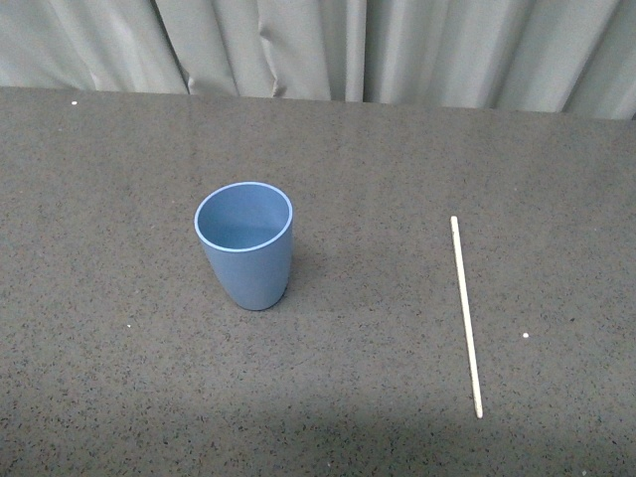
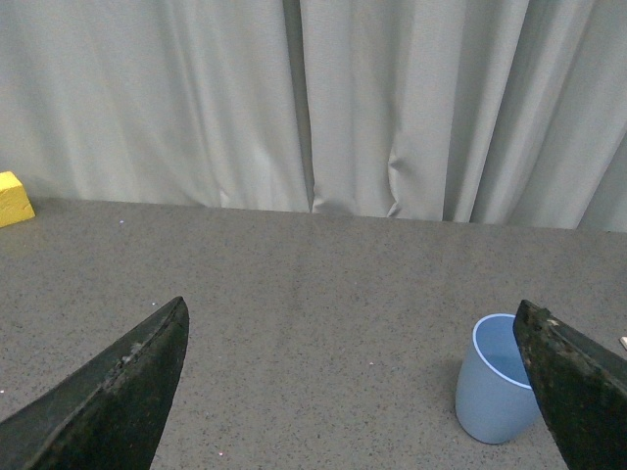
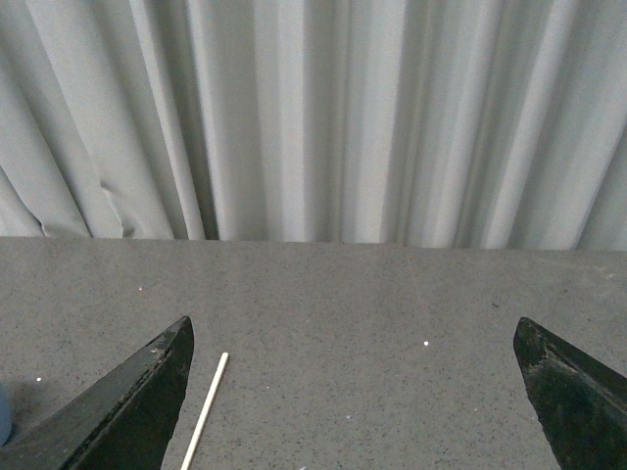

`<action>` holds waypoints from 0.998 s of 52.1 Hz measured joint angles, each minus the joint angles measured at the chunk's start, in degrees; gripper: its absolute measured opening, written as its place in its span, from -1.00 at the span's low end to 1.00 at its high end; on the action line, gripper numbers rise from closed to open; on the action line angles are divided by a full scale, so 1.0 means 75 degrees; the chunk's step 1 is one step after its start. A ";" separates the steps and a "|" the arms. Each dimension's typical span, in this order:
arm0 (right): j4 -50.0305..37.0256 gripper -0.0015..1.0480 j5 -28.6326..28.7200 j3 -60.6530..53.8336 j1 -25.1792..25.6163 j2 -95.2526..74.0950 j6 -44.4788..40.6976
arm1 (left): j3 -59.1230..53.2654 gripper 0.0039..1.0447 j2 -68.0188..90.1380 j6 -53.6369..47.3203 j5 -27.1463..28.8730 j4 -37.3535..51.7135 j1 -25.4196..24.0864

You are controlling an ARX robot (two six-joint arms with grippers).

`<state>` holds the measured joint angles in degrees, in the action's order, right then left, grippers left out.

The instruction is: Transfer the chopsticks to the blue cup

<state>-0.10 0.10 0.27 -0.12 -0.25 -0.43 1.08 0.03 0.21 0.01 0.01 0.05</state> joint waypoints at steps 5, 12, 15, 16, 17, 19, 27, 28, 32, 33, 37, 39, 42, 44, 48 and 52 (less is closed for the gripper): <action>0.0000 0.82 0.0000 0.0000 0.0000 0.0000 0.0000 | 0.0000 0.88 0.0000 0.0000 0.0000 0.0000 0.0000; 0.0000 0.82 0.0000 0.0000 0.0000 0.0000 0.0000 | 0.0000 0.88 0.0000 0.0000 0.0000 0.0000 0.0000; 0.0044 0.82 -0.0146 0.0006 -0.0035 -0.0029 -0.0105 | 0.0000 0.88 0.0000 0.0003 0.0000 0.0000 0.0000; 0.0192 0.82 -0.0463 0.0055 -0.0122 -0.0099 -0.0227 | 0.0000 0.88 0.0000 0.0000 0.0000 0.0000 0.0000; 0.0350 0.82 -0.0746 0.0125 -0.0233 -0.0233 -0.0463 | 0.0000 0.88 0.0000 0.0000 0.0000 0.0000 0.0000; 0.0408 0.82 -0.1521 0.0207 -0.0460 -0.0659 -0.1043 | 0.0000 0.88 0.0000 0.0003 0.0006 0.0000 0.0000; -0.0731 0.82 -0.1320 0.0565 -0.0796 -0.3357 -0.1757 | 0.0000 0.88 0.0000 0.0000 0.0000 0.0000 0.0000; -0.0906 0.82 -0.1259 0.0659 -0.0807 -0.3742 -0.1696 | 0.0000 0.88 0.0000 0.0003 -0.0003 0.0000 0.0000; -0.1492 0.82 -0.1078 0.1154 -0.0938 -0.5406 -0.1448 | 0.0000 0.88 0.0000 0.0003 0.0003 0.0000 0.0000; -0.1623 0.82 -0.1058 0.1291 -0.0994 -0.5831 -0.1361 | 0.0000 0.88 0.0000 0.0003 0.0003 0.0000 0.0000; -0.1961 0.82 -0.0866 0.2060 -0.1244 -0.8008 -0.0909 | 0.0000 0.88 0.0000 0.0003 0.0000 0.0000 0.0000; -0.1929 0.82 -0.0787 0.2323 -0.1306 -0.8606 -0.0769 | 0.0000 0.88 0.0000 0.0003 0.0000 0.0000 0.0000; -0.1853 0.82 -0.0694 0.2882 -0.1413 -0.9725 -0.0347 | 0.0000 0.88 0.0000 0.0000 0.0000 0.0000 0.0000; -0.1472 0.82 -0.0458 0.3436 -0.1475 -1.0576 0.0006 | 0.0000 0.88 0.0000 0.0003 0.0000 0.0000 0.0000; -0.1011 0.82 -0.0393 0.4074 -0.1553 -1.1500 0.0458 | 0.0000 0.88 0.0000 0.0000 0.0003 0.0000 0.0000; -0.0597 0.82 -0.0236 0.4686 -0.1632 -1.2348 0.0851 | 0.0000 0.88 0.0000 0.0003 0.0000 0.0000 0.0000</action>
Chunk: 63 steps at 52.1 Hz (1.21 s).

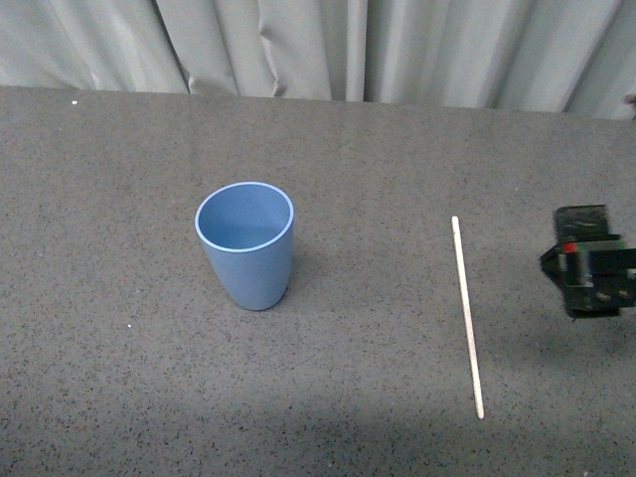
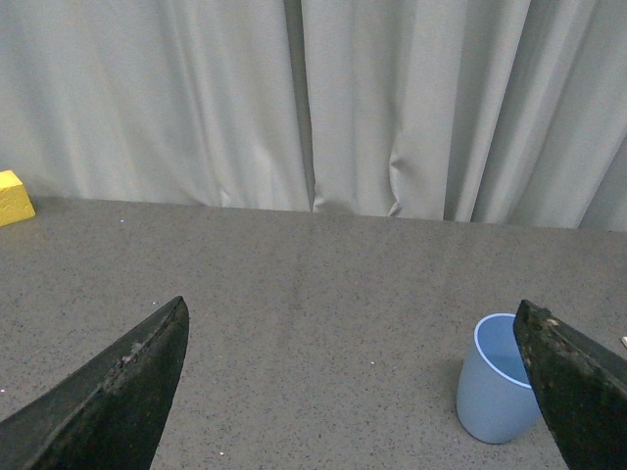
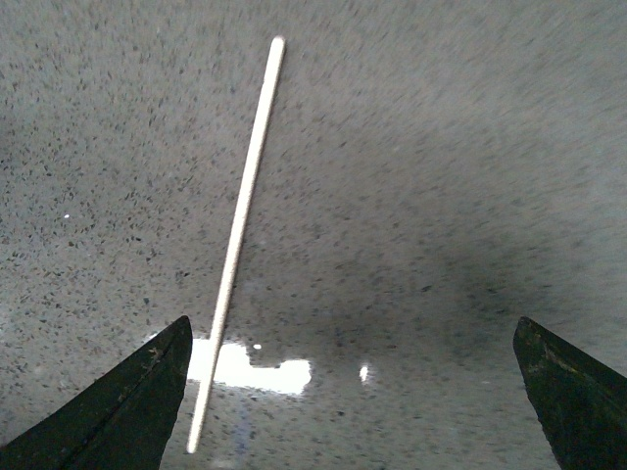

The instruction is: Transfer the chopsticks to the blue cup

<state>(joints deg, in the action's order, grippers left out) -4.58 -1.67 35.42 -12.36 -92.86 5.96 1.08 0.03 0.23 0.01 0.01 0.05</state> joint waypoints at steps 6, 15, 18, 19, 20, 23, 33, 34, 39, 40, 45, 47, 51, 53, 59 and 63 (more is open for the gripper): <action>0.0565 0.82 0.0105 0.0868 -0.0143 -0.1081 0.0516 | 0.0000 0.88 0.0000 -0.0003 0.0000 0.0000 0.0000; 0.1148 0.82 0.0082 0.1807 -0.0312 -0.2116 0.0962 | 0.0000 0.88 0.0000 -0.0003 0.0000 0.0000 0.0000; 0.1279 0.82 0.0087 0.2066 -0.0353 -0.2387 0.1058 | 0.0000 0.88 0.0000 0.0000 0.0000 0.0000 0.0000; 0.1358 0.82 0.0082 0.2192 -0.0370 -0.2512 0.1110 | 0.0000 0.88 0.0000 -0.0003 0.0000 0.0000 0.0000; 0.1399 0.82 0.0079 0.2253 -0.0379 -0.2573 0.1122 | 0.0000 0.88 0.0000 0.0000 0.0000 0.0000 0.0000; 0.1518 0.82 0.0064 0.2480 -0.0420 -0.2792 0.1183 | 0.0000 0.88 0.0000 0.0000 0.0000 0.0000 0.0000; 0.2017 0.82 0.0038 0.3197 -0.0504 -0.3480 0.1300 | 0.0000 0.88 0.0000 0.0000 0.0000 0.0000 0.0000; 0.2075 0.82 0.0032 0.3273 -0.0510 -0.3561 0.1314 | 0.0000 0.88 0.0000 -0.0003 0.0000 0.0000 0.0000; 0.2229 0.82 0.0009 0.3541 -0.0548 -0.3844 0.1358 | 0.0000 0.88 0.0000 0.0000 0.0000 0.0000 0.0000; 0.2253 0.82 0.0000 0.3590 -0.0560 -0.3902 0.1373 | 0.0000 0.88 0.0000 0.0000 0.0000 0.0000 0.0000; 0.2299 0.81 0.0006 0.3809 -0.0615 -0.4100 0.1399 | 0.0000 0.88 0.0000 0.0000 0.0000 0.0000 0.0000; 0.2320 0.69 0.0052 0.3891 -0.0632 -0.4170 0.1448 | 0.0000 0.88 0.0000 -0.0003 0.0000 0.0000 0.0000; 0.2398 0.42 0.0055 0.4019 -0.0667 -0.4266 0.1445 | 0.0000 0.88 0.0000 0.0000 0.0000 0.0000 0.0000; 0.2439 0.27 0.0055 0.4074 -0.0679 -0.4310 0.1445 | 0.0000 0.88 0.0000 0.0000 0.0000 0.0000 0.0000; 0.2582 -0.16 0.0026 0.4182 -0.0708 -0.4351 0.1445 | 0.0000 0.88 0.0000 0.0000 0.0000 0.0000 0.0000; 0.2658 -0.36 0.0006 0.4214 -0.0708 -0.4366 0.1445 | 0.0000 0.88 0.0000 0.0000 0.0000 0.0000 0.0000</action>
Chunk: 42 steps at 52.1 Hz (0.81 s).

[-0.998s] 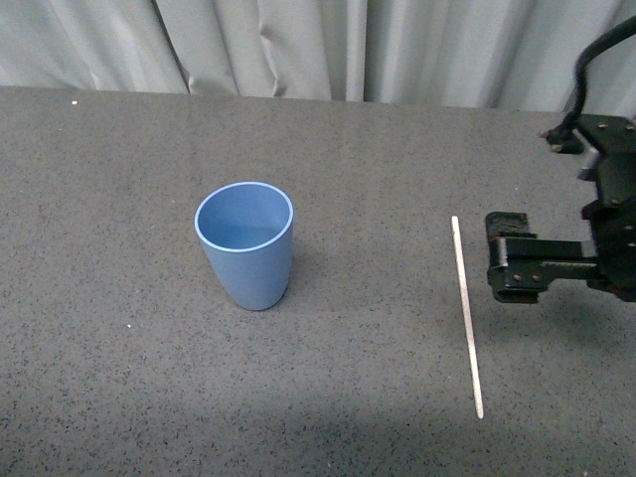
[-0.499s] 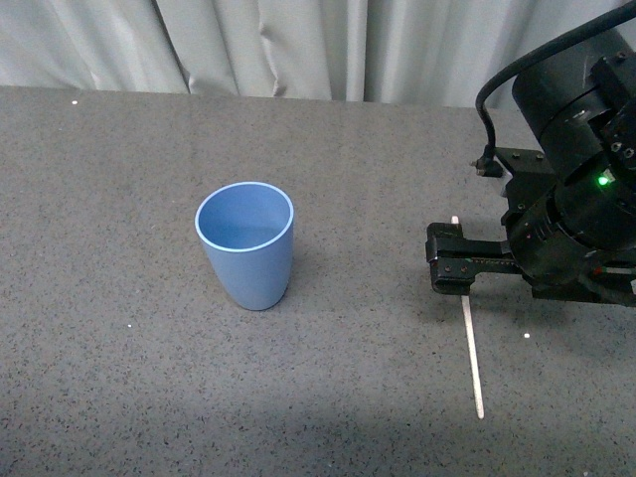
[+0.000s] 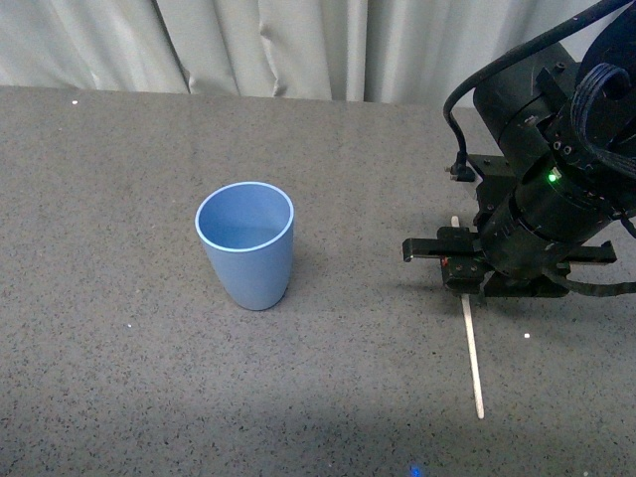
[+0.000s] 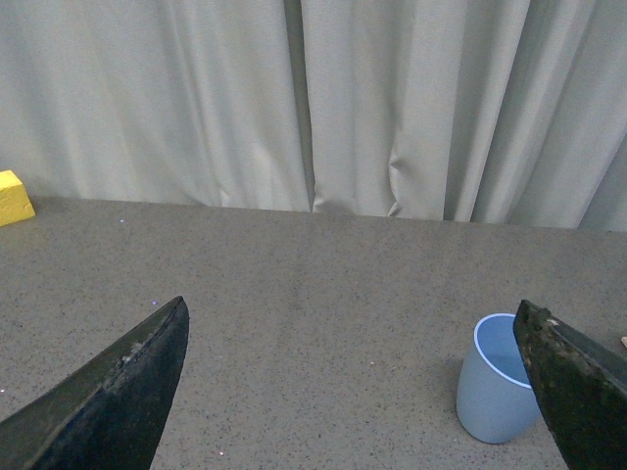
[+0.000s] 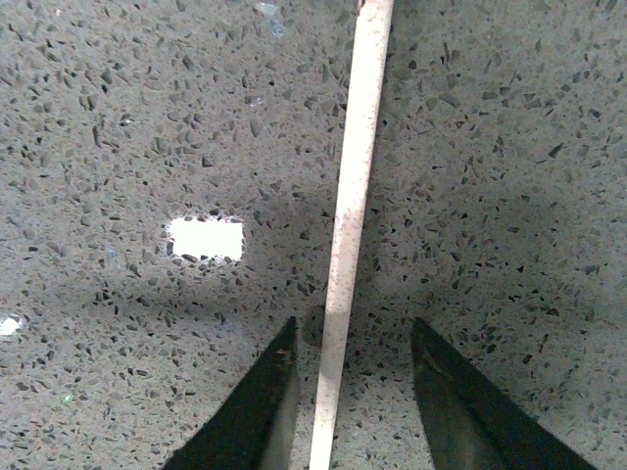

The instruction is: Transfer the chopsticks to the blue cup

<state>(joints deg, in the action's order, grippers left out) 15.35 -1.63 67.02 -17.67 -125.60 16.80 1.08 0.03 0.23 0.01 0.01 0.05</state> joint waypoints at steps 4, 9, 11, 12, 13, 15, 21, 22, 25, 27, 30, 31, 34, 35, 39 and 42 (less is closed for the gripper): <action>0.0035 -0.57 -0.0029 0.0000 0.0000 -0.0009 -0.0003 | 0.0000 0.88 0.0000 0.0000 0.0000 0.0000 0.0000; -0.0085 -0.94 0.0102 -0.0017 0.0020 -0.0003 -0.0041 | 0.0000 0.88 0.0000 0.0000 0.0000 0.0000 0.0000; -0.0201 -0.99 0.0079 -0.0082 0.0038 0.0050 -0.0111 | 0.0000 0.88 0.0000 -0.0003 0.0000 0.0000 0.0000; -0.0245 -0.98 0.0087 -0.0131 0.0044 0.0085 -0.0105 | 0.0000 0.88 0.0000 0.0000 0.0000 0.0000 0.0000; -0.0306 -0.98 0.0122 -0.0184 0.0050 0.0134 -0.0108 | 0.0000 0.88 0.0000 -0.0003 0.0000 0.0000 0.0000; -0.0423 -0.98 0.0210 -0.0321 0.0064 0.0268 -0.0128 | 0.0000 0.88 0.0000 0.0000 0.0000 0.0000 0.0000; -0.1224 -0.98 0.0379 -0.0831 0.0067 0.1020 -0.0154 | 0.0000 0.88 0.0000 -0.0003 0.0000 0.0000 0.0000; -0.1524 -0.98 0.0443 -0.0950 0.0050 0.1271 -0.0172 | 0.0000 0.88 0.0000 0.0000 0.0000 0.0000 0.0000; -0.2072 -0.98 0.0498 -0.1134 -0.0012 0.1705 -0.0259 | 0.0000 0.88 0.0000 -0.0003 0.0000 0.0000 0.0000; -0.2311 -0.98 0.0527 -0.1201 -0.0044 0.1883 -0.0318 | 0.0000 0.88 0.0000 0.0000 0.0000 0.0000 0.0000; -0.2975 -0.98 0.0650 -0.1346 -0.0154 0.2308 -0.0469 | 0.0000 0.88 0.0000 0.0000 0.0000 0.0000 0.0000; -0.3107 -0.98 0.0682 -0.1370 -0.0184 0.2387 -0.0504 | 0.0000 0.88 0.0000 0.0000 0.0000 0.0000 0.0000; -0.3631 -0.98 0.0769 -0.1428 -0.0306 0.2658 -0.0627 | 0.0000 0.88 0.0000 0.0000 0.0000 0.0000 0.0000; -0.3896 -0.98 0.0801 -0.1445 -0.0370 0.2763 -0.0694 | 0.0000 0.88 0.0000 -0.0003 0.0000 0.0000 0.0000; -0.4613 -0.98 0.0877 -0.1451 -0.0565 0.2970 -0.0874 | 0.0000 0.88 0.0000 -0.0003 0.0000 0.0000 0.0000; -0.5115 -0.98 0.1032 -0.1475 -0.0734 0.3031 -0.1061 | 0.0000 0.88 0.0000 -0.0003 0.0000 0.0000 0.0000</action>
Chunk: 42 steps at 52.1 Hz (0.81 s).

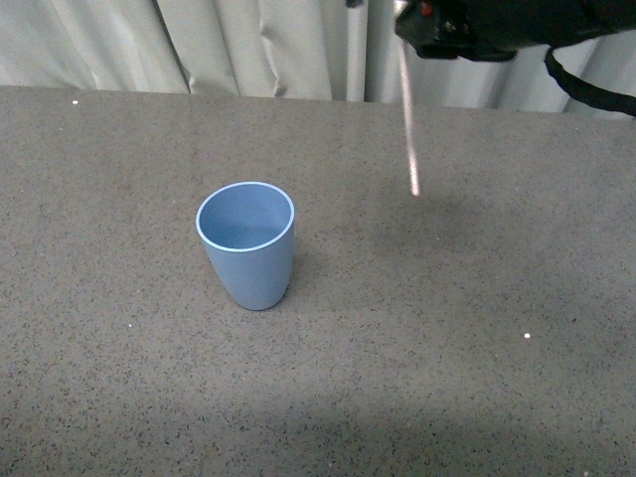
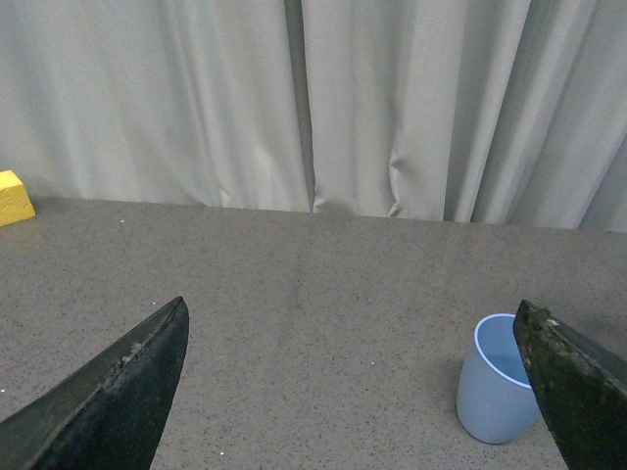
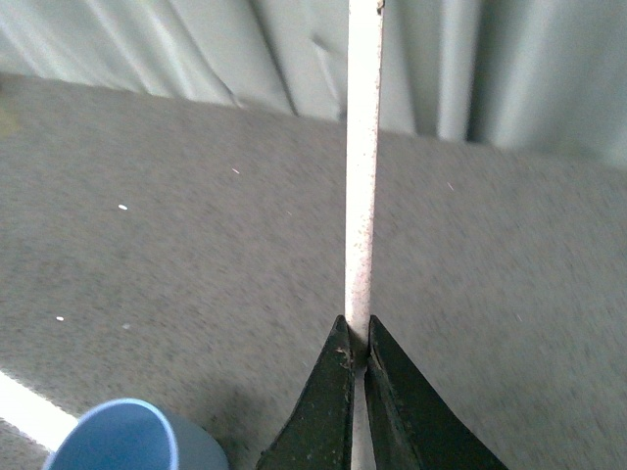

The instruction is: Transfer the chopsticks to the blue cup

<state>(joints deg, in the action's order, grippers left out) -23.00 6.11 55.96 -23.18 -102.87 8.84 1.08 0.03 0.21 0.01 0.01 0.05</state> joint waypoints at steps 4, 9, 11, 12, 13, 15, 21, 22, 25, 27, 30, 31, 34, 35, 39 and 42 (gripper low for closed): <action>-0.0396 -0.98 0.0230 -0.0038 -0.0291 -0.0023 -0.0245 | 0.0000 0.88 0.0000 0.0003 0.0000 0.0000 0.0000; -0.1110 -0.98 0.0557 -0.0149 -0.0586 -0.0099 -0.0379 | 0.0000 0.88 0.0000 0.0003 0.0000 0.0000 0.0000; -0.1329 -0.98 0.0618 -0.0163 -0.0664 -0.0119 -0.0481 | 0.0000 0.88 0.0000 0.0000 0.0000 0.0000 0.0000; -0.1475 -0.98 0.0662 -0.0163 -0.0726 -0.0137 -0.0513 | 0.0000 0.88 0.0000 0.0003 0.0000 0.0000 0.0000; -0.1545 -0.98 0.0682 -0.0163 -0.0755 -0.0143 -0.0530 | 0.0000 0.88 0.0000 0.0003 0.0000 0.0000 0.0000; -0.1807 -0.98 0.0752 -0.0163 -0.0880 -0.0187 -0.0583 | 0.0000 0.88 0.0000 0.0003 0.0000 0.0000 0.0000; -0.2151 -0.98 0.0901 -0.0079 -0.1233 -0.0460 -0.0688 | 0.0000 0.88 0.0000 0.0000 0.0000 0.0000 0.0000; -0.2183 -0.98 0.0930 -0.0055 -0.1285 -0.0527 -0.0688 | 0.0000 0.88 0.0000 0.0003 0.0000 0.0000 0.0000; -0.2206 -0.98 0.0956 0.0015 -0.1399 -0.0720 -0.0682 | 0.0000 0.88 0.0000 0.0003 0.0000 0.0000 0.0000; -0.2206 -0.98 0.0956 0.0058 -0.1451 -0.0825 -0.0670 | 0.0000 0.88 0.0000 0.0003 0.0000 0.0000 0.0000; -0.2209 -0.98 0.0965 0.0117 -0.1501 -0.0994 -0.0662 | 0.0003 0.88 0.0000 0.0003 0.0000 0.0000 0.0000; -0.2209 -0.98 0.0970 0.0125 -0.1507 -0.1023 -0.0659 | 0.0000 0.88 0.0000 0.0003 0.0003 0.0000 0.0000; -0.2197 -0.98 0.0970 0.0213 -0.1527 -0.1230 -0.0664 | 0.0000 0.88 0.0000 0.0000 0.0000 0.0000 0.0000; -0.2197 -0.98 0.0968 0.0242 -0.1533 -0.1308 -0.0667 | 0.0000 0.88 0.0000 0.0000 0.0000 0.0000 0.0000; -0.2177 -0.98 0.0930 0.0306 -0.1533 -0.1553 -0.0699 | 0.0000 0.88 0.0000 0.0003 0.0000 0.0000 0.0000; -0.2130 -0.98 0.0918 0.0318 -0.1530 -0.1699 -0.0699 | 0.0000 0.88 0.0000 0.0000 0.0000 0.0000 0.0000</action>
<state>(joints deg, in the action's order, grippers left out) -38.98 12.99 58.35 -34.65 -115.61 3.60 1.08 0.03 0.21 0.01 0.01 0.05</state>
